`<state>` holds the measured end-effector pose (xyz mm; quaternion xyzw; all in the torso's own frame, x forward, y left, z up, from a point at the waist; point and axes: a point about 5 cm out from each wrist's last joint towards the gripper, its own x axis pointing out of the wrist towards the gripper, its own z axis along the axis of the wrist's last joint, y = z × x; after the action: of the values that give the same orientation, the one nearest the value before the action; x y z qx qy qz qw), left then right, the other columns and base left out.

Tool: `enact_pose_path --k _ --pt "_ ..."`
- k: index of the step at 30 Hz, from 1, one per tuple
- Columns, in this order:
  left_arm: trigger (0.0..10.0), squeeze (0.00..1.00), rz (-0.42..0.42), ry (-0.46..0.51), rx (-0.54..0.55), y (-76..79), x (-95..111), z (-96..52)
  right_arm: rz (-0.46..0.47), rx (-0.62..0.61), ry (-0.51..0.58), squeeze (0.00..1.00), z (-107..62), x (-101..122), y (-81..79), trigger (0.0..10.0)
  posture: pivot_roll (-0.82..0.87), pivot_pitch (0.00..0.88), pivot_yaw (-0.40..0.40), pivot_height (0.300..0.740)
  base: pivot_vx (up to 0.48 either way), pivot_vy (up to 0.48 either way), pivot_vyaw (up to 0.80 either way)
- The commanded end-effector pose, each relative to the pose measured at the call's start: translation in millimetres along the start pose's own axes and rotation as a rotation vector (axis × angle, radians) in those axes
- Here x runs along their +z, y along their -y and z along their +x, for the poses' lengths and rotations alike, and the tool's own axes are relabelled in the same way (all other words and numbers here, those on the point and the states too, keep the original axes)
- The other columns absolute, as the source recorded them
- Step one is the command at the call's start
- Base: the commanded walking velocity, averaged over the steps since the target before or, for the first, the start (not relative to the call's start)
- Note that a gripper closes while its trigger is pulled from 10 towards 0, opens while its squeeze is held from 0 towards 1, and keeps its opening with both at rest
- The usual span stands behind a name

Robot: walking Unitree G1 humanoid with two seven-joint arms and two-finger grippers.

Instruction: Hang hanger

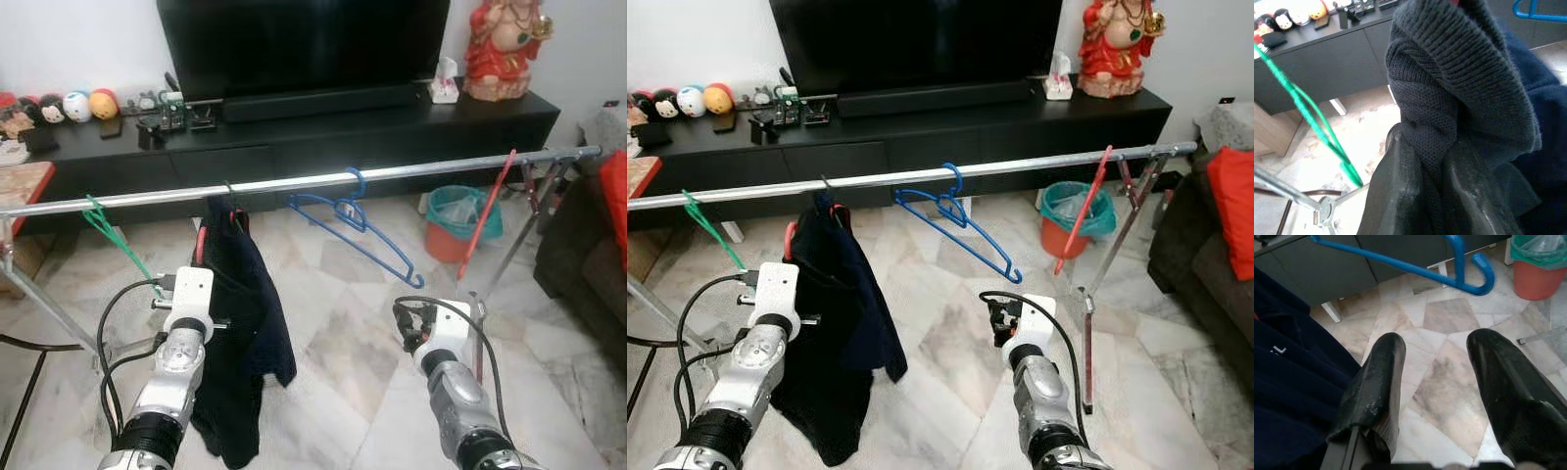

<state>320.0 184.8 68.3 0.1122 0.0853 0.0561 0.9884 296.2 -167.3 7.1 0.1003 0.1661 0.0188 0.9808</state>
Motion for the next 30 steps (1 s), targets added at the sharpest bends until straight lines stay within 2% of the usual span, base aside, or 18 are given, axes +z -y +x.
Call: enact_pose_path --k 1,5,14,18,26,30 --pt "10.0 0.0 0.005 0.052 0.024 -6.1 11.1 3.2 -0.016 0.016 0.005 0.0 0.6 1.1 -2.5 10.0 -0.05 0.022 0.051 0.74 0.0 -0.349 0.54" --pt "10.0 0.0 0.008 0.057 0.017 -5.5 12.4 4.4 0.006 0.015 0.006 0.0 0.8 1.3 -2.1 10.0 -0.05 0.019 0.048 0.74 0.0 -0.373 -0.19" --pt "10.0 0.0 0.01 0.064 0.029 -7.5 14.5 5.4 -0.004 0.046 -0.003 0.0 0.5 0.9 -2.1 10.0 -0.05 0.019 0.045 0.74 0.0 -0.379 0.0" --pt "10.0 0.0 0.015 0.059 0.056 -10.9 15.1 7.0 -0.027 0.087 0.0 0.0 0.0 1.4 -3.1 10.0 -0.05 0.02 0.041 0.74 0.24 -0.332 0.0" --pt "10.0 0.0 0.016 0.04 0.094 -16.1 11.7 7.8 -0.032 0.101 0.004 0.0 -0.5 2.5 -1.1 10.0 -0.05 0.018 0.036 0.74 0.0 0.0 0.75" --pt "10.0 0.0 0.009 0.037 0.111 -19.7 11.3 8.1 -0.015 0.123 -0.009 0.0 -0.5 0.6 -3.8 10.0 -0.05 0.019 0.034 0.74 0.0 0.0 0.27"
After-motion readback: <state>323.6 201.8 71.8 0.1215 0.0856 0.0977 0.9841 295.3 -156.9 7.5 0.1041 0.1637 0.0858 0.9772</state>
